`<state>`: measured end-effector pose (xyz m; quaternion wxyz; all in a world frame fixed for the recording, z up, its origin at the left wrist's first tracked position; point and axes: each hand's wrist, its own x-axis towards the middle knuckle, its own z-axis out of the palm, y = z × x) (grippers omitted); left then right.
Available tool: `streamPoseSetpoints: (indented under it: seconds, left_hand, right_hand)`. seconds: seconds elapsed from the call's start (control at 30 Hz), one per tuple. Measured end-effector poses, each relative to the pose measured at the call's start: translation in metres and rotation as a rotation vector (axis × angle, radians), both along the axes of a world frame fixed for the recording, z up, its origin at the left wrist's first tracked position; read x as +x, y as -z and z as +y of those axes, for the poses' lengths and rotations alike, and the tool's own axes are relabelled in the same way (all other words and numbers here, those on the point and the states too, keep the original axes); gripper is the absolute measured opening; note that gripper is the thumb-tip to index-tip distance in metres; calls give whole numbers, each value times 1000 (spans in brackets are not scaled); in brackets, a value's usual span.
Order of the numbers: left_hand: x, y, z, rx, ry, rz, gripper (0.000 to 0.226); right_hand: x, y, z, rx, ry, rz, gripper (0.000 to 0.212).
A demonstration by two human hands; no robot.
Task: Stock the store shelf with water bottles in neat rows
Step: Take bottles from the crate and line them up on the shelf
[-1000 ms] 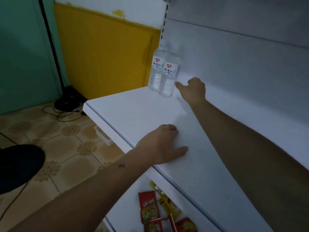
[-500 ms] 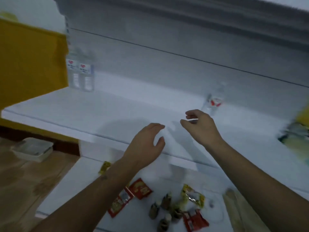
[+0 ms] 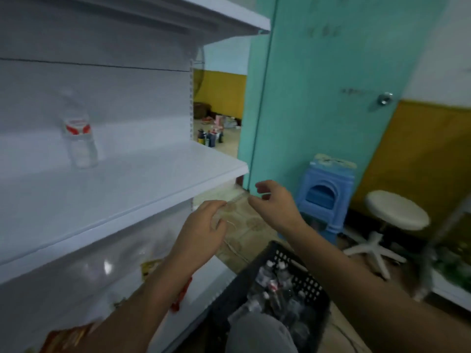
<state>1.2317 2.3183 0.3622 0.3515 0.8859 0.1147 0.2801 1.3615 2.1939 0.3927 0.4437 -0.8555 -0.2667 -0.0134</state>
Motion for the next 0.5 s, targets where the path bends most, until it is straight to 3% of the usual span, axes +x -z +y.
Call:
streamPoseSetpoints:
  seconds: [0.27,0.5]
  left_hand:
    - [61,53,-59,-65,278,127,43]
    - [141,118,-85,-156,361,282,37]
  right_hand:
    - [30,56,-83,-135,249,94,52]
    - [91,120,-102,-172,317,223,50]
